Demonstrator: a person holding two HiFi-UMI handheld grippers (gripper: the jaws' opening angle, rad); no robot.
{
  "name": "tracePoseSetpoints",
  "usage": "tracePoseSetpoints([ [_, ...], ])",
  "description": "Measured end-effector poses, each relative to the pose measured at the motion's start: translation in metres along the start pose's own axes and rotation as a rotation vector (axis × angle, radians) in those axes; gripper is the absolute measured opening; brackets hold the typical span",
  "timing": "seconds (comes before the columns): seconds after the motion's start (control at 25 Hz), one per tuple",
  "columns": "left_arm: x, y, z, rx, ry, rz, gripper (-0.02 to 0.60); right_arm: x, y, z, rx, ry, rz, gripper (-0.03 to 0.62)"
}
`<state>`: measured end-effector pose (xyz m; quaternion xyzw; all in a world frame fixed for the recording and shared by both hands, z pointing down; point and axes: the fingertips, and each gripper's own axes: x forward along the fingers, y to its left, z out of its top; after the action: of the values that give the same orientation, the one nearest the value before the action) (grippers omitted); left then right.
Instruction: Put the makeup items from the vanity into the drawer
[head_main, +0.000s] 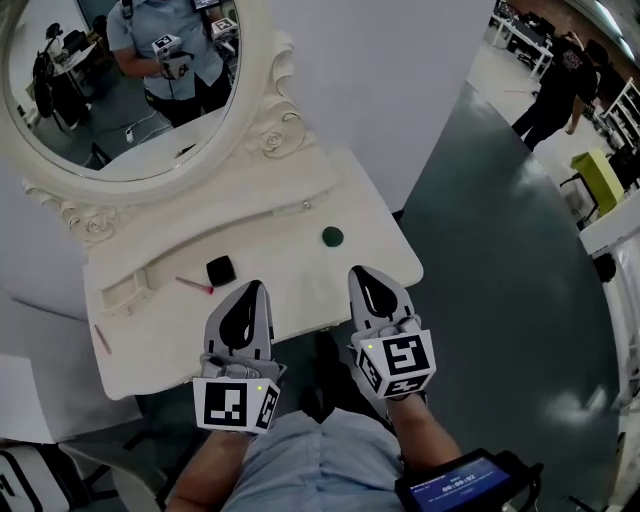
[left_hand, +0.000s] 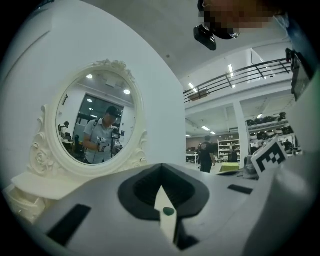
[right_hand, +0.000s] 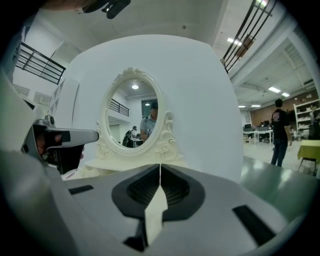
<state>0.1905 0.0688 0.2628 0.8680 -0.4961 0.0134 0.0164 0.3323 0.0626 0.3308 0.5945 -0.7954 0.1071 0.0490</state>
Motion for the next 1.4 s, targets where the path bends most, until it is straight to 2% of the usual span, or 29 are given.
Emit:
tracePoseSetpoints([
  [0.28,0.073,0.011,-0.013,0.010,0.043,0.009,-0.002,0.062,-0.036,-0.022,0.020,0.075,0.050,0.005],
  [0.48,0.121,0.007,-0.014,0.021,0.084,0.029,-0.002,0.097,-0.062,-0.025,0.052,0.113,0.122,0.011],
  [0.56,0.138,0.003,-0.009,0.027,0.088,0.040,-0.002,0.109,-0.070,-0.023,0.050,0.130,0.159,0.092],
  [0.6,0.144,0.002,-0.007,0.030,0.090,0.047,-0.002,0.114,-0.073,-0.023,0.047,0.138,0.177,0.107],
  [0.88,0.158,0.011,-0.014,0.029,0.123,0.088,-0.002,0.135,-0.072,-0.043,0.024,0.213,0.234,0.134],
  [1.08,0.161,0.019,-0.042,-0.002,0.175,0.098,-0.002,0.143,-0.063,-0.084,-0.001,0.320,0.268,0.168],
  [1.4,0.166,0.032,-0.084,-0.066,0.247,0.120,-0.002,0.158,-0.061,-0.144,-0.080,0.477,0.281,0.183],
])
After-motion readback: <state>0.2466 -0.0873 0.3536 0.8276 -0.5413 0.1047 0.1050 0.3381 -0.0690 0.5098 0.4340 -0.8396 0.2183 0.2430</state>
